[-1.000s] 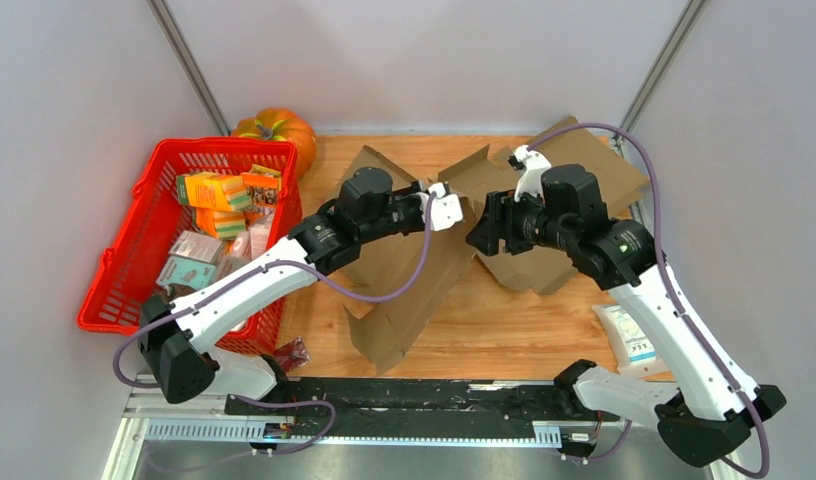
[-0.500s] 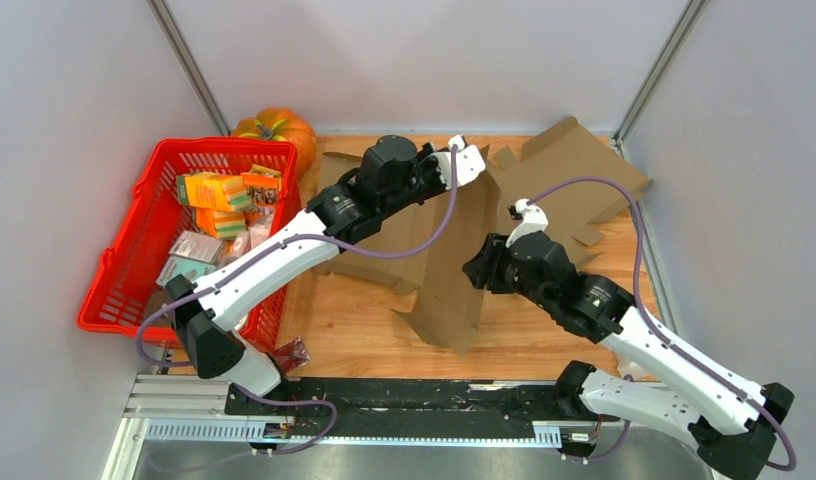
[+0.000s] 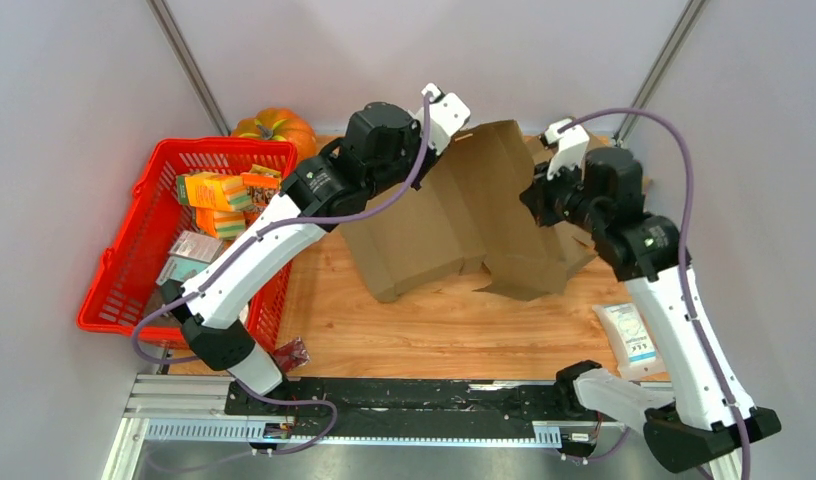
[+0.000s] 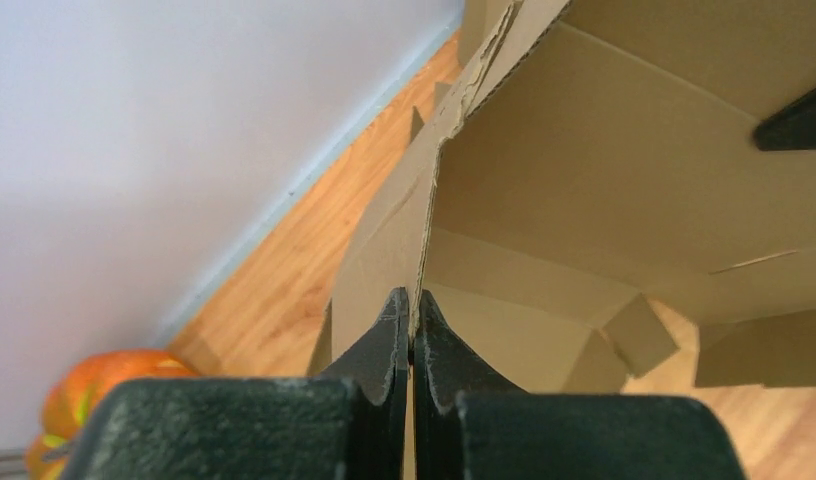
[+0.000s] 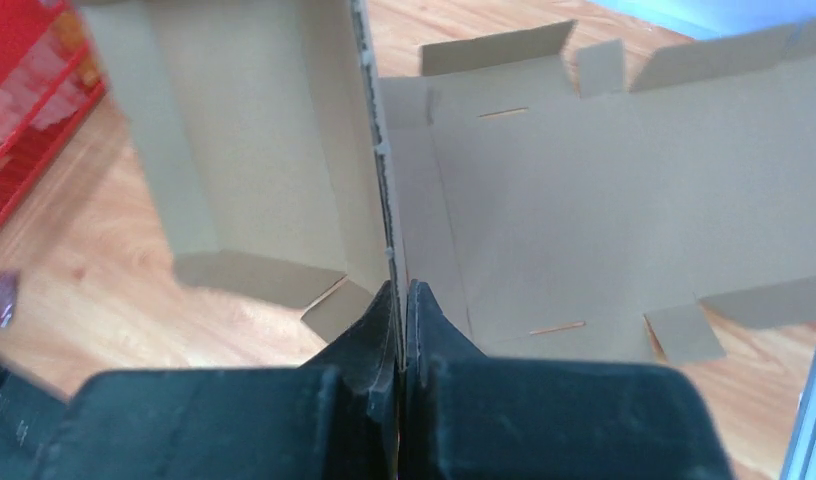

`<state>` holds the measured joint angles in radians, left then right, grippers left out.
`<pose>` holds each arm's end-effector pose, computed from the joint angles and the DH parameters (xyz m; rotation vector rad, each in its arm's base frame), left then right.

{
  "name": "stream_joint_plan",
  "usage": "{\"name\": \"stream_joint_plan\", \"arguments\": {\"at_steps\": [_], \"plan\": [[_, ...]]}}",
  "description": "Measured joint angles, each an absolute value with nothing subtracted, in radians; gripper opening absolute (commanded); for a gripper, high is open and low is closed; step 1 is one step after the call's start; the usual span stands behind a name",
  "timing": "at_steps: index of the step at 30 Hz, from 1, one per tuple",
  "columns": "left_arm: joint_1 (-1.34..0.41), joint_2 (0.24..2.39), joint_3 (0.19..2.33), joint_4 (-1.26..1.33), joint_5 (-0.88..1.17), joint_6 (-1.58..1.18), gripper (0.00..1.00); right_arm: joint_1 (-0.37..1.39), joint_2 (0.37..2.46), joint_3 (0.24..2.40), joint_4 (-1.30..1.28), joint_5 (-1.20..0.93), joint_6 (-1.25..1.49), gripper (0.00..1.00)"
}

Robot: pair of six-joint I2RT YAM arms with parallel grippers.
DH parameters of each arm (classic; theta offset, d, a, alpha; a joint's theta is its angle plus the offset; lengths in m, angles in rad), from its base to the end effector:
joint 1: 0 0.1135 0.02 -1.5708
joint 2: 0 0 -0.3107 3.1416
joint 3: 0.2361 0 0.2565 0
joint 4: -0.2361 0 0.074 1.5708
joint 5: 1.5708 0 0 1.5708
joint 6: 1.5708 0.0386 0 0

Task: Fold the paper box

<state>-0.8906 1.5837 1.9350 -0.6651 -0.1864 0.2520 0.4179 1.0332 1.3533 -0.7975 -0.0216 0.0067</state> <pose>0.2219 -0.2629 0.5318 0.9106 1.6532 -0.2625 0.1630 0.0733 0.4641 -0.4338 2.0140 0.2859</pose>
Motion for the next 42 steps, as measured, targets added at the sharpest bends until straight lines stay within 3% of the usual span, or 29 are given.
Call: {"name": "stream_joint_plan", "arguments": {"at_steps": [3, 8, 12, 19, 22, 28, 36, 39, 42], "plan": [[-0.891, 1.62, 2.046, -0.738, -0.179, 0.166, 0.0, 0.309, 1.105, 1.494, -0.892, -0.231, -0.13, 0.0], [-0.887, 1.655, 2.153, -0.875, -0.173, -0.016, 0.0, 0.269, 1.268, 1.725, -1.08, -0.431, -0.314, 0.02], [-0.874, 1.66, 2.161, -0.981, -0.135, -0.137, 0.0, 0.244, 1.467, 1.903, -1.19, -0.532, -0.418, 0.03], [-0.765, 1.649, 2.067, -1.025, -0.109, -0.139, 0.01, 0.229, 1.703, 2.019, -1.279, -0.627, -0.517, 0.01], [-0.67, 1.613, 1.971, -0.975, -0.037, -0.14, 0.09, 0.228, 1.755, 2.039, -1.291, -0.638, -0.552, 0.0], [-0.514, 1.56, 1.8, -0.879, 0.017, -0.174, 0.46, 0.234, 1.894, 2.186, -1.313, -0.67, -0.673, 0.0], [-0.47, 1.537, 1.657, -0.765, 0.009, -0.189, 0.52, 0.253, 2.054, 2.312, -1.328, -0.685, -0.72, 0.0], [-0.471, 1.428, 1.467, -0.596, 0.103, -0.196, 0.64, 0.286, 2.064, 2.311, -1.34, -0.683, -0.718, 0.0], [-0.472, 1.356, 1.409, -0.49, 0.179, -0.198, 0.66, 0.31, 2.053, 2.296, -1.341, -0.683, -0.702, 0.0]]}}
